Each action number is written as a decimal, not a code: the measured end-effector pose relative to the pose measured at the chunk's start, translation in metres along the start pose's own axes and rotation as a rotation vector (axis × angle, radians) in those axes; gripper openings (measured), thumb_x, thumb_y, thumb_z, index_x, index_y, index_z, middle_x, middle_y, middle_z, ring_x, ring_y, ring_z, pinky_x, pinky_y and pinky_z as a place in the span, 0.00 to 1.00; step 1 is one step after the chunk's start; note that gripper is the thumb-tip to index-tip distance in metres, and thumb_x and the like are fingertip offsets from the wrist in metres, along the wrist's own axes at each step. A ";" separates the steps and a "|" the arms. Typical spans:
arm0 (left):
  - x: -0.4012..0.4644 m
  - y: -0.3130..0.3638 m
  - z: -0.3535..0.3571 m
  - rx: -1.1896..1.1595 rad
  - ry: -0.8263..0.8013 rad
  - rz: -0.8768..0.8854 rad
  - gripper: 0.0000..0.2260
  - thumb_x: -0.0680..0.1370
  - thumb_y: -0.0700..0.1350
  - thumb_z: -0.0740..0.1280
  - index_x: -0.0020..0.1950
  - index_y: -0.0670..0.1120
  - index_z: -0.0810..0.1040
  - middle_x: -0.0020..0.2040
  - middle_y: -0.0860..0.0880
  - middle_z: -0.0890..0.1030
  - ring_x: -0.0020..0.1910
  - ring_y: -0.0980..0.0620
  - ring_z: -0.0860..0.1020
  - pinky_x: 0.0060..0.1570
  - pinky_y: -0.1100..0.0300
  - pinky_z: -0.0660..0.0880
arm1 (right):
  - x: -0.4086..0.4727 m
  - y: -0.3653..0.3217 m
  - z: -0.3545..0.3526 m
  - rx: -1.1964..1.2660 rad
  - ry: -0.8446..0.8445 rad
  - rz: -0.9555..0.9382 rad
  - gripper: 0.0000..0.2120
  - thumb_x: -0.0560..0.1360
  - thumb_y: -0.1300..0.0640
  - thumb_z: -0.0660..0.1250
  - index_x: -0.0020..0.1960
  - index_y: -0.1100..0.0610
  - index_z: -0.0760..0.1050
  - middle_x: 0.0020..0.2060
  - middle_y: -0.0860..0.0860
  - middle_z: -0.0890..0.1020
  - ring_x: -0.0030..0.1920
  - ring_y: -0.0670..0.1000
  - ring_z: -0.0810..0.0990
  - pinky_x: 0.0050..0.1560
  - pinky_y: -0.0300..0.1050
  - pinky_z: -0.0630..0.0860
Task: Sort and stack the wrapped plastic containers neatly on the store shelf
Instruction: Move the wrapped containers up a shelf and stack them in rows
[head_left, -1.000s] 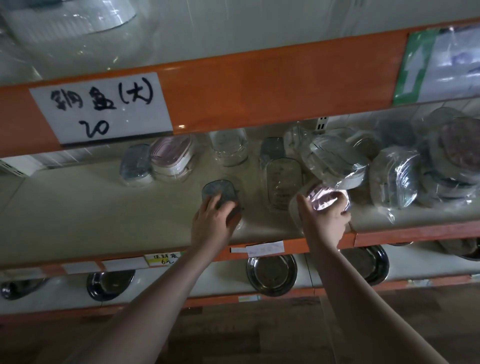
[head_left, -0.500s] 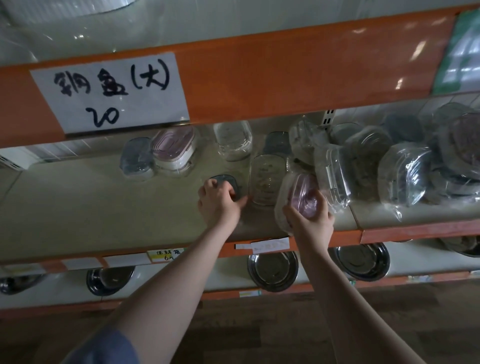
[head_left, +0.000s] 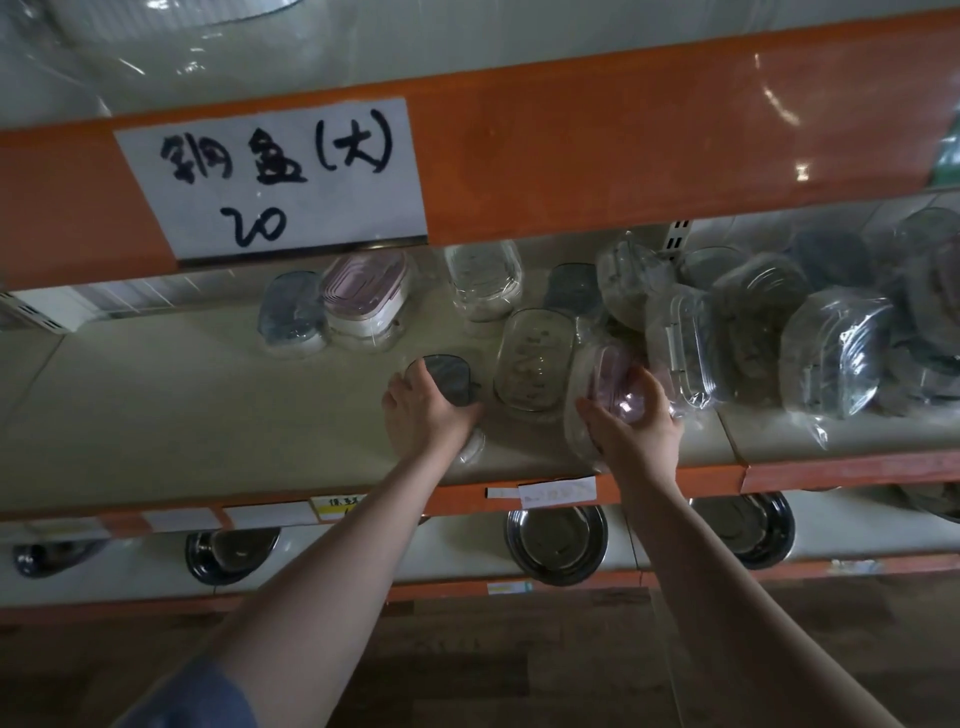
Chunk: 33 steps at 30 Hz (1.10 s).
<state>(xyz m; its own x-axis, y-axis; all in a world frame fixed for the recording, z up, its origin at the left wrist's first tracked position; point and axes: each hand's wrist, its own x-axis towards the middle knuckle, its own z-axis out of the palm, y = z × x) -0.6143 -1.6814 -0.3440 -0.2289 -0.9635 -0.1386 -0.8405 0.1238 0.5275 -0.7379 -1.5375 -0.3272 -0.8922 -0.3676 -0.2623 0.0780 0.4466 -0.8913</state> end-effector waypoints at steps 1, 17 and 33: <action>-0.001 0.000 -0.001 0.036 -0.005 -0.013 0.43 0.66 0.59 0.74 0.75 0.48 0.57 0.69 0.41 0.64 0.68 0.40 0.63 0.65 0.51 0.61 | -0.003 -0.001 0.001 -0.018 0.001 -0.004 0.31 0.66 0.52 0.74 0.67 0.45 0.69 0.59 0.56 0.71 0.53 0.53 0.70 0.56 0.43 0.68; -0.026 -0.006 -0.050 0.081 0.036 0.031 0.38 0.68 0.63 0.70 0.72 0.52 0.62 0.64 0.42 0.69 0.61 0.39 0.70 0.55 0.49 0.70 | -0.045 -0.036 0.002 -0.168 0.011 -0.164 0.32 0.65 0.47 0.74 0.67 0.42 0.68 0.57 0.57 0.71 0.60 0.59 0.70 0.63 0.54 0.68; -0.110 -0.031 -0.139 0.092 0.058 0.073 0.39 0.68 0.62 0.71 0.74 0.54 0.58 0.64 0.44 0.69 0.62 0.42 0.69 0.58 0.51 0.69 | -0.113 -0.063 -0.030 -0.424 -0.109 -0.318 0.31 0.67 0.43 0.71 0.69 0.42 0.66 0.58 0.58 0.71 0.60 0.61 0.68 0.61 0.53 0.66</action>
<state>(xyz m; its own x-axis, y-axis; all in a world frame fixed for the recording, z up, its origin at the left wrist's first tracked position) -0.4950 -1.6124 -0.2280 -0.2645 -0.9630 -0.0522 -0.8647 0.2129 0.4549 -0.6553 -1.5000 -0.2304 -0.7895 -0.6107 -0.0608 -0.3949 0.5814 -0.7114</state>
